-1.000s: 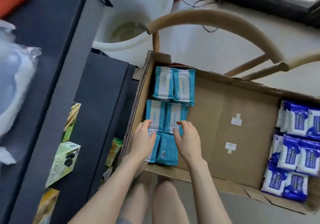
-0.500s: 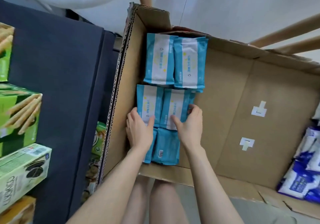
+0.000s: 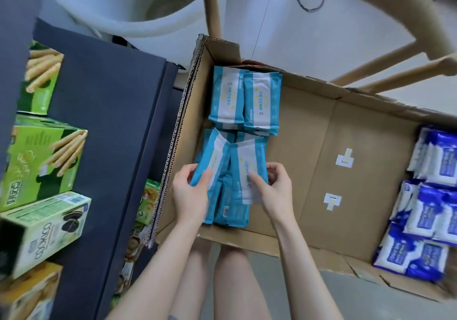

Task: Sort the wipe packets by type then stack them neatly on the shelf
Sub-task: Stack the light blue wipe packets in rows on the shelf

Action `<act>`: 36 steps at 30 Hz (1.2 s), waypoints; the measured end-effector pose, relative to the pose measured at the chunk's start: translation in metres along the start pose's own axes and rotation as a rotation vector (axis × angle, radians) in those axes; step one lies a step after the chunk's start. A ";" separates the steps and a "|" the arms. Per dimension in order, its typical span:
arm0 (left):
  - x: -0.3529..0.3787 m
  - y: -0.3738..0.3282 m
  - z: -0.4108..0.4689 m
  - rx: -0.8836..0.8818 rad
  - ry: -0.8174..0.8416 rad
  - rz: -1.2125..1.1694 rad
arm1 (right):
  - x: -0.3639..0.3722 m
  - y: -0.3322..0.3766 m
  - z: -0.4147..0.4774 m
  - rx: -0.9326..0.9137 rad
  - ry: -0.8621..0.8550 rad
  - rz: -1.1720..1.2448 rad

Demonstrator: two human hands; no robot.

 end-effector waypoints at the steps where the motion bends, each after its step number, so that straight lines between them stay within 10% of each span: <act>1: -0.011 -0.006 -0.012 -0.005 0.015 -0.067 | -0.006 0.010 -0.013 -0.001 0.012 0.052; 13: -0.129 -0.025 -0.167 0.076 0.153 -0.490 | -0.050 0.103 -0.154 -0.121 0.215 0.287; 36: -0.426 0.144 -0.464 0.406 -0.812 -0.997 | 0.074 0.195 -0.501 -0.592 0.973 0.304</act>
Point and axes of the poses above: each hand's wrist, its own z-axis towards the middle knuckle, its own x-axis out of the palm, y = z × x, the point moved 6 cm from there along z, towards the middle knuckle, and after that the axes turned 9 degrees about -x, right-handed, at the moved point
